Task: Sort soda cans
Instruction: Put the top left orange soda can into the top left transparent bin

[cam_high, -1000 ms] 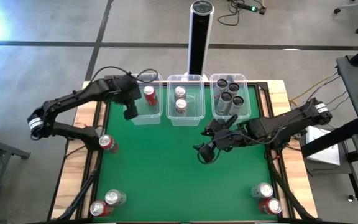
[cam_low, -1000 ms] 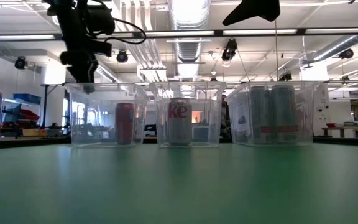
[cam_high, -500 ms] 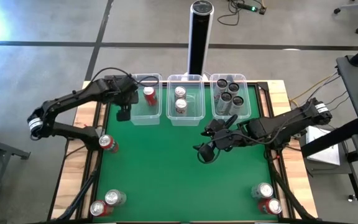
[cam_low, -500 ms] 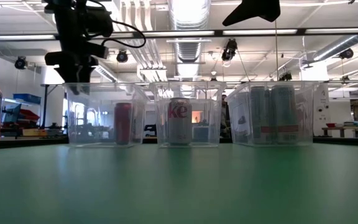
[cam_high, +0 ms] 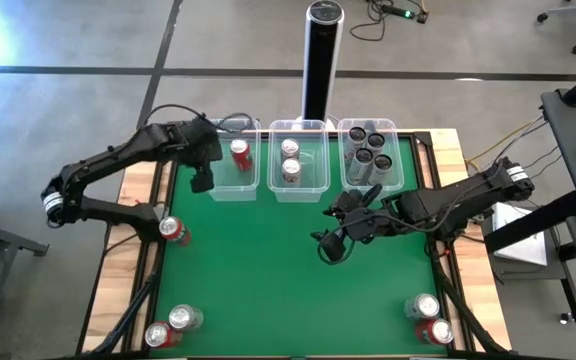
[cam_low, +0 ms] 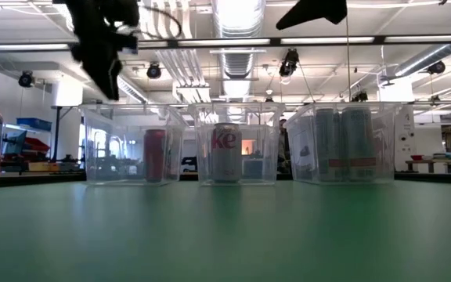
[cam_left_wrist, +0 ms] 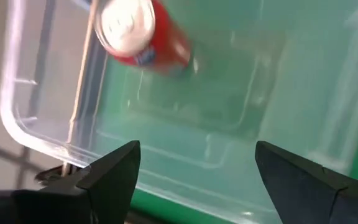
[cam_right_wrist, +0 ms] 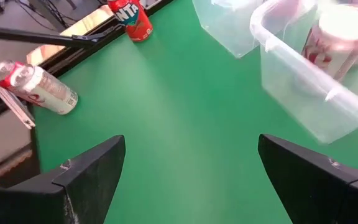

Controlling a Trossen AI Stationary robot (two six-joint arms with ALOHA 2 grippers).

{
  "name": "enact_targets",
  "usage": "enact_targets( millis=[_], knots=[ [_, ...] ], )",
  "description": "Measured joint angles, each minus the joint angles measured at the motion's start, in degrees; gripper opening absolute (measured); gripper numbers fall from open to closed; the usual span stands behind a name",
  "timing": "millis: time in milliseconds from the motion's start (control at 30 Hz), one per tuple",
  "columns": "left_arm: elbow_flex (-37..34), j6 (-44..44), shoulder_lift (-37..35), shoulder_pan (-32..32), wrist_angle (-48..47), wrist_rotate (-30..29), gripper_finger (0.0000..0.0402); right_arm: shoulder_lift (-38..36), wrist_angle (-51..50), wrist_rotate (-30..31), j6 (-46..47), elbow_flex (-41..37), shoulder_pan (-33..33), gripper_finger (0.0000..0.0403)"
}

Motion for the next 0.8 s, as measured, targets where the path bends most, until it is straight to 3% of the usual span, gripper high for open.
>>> enact_targets(
  millis=[133, 300, 467, 567, 800],
  knots=[
    [6.4, -7.6, -1.8, -0.6, -2.3, 5.9, 0.0301, 0.0, 3.6, 6.8, -6.6, 0.0, -0.2, 0.0364],
    [12.0, -20.2, -7.6, -3.5, -3.9, 19.8, 0.0301, 0.0, 10.3, 11.1, -12.7, 0.0, -1.1, 0.0364],
    [10.2, -27.9, -16.8, -9.6, -6.8, 20.6, 0.0301, 1.0, 14.1, 10.8, -13.6, 0.0, -1.0, 0.0364],
    [7.9, -34.1, -22.1, -12.1, -9.5, 20.6, 0.0304, 2.4, 14.3, 8.9, -8.8, 0.0, -0.9, 0.0364],
    [1.9, -45.2, -31.2, -13.9, -10.0, 21.7, 0.0309, 6.6, 14.3, 5.2, -5.4, 0.0, -1.9, 0.0364]
  ],
)
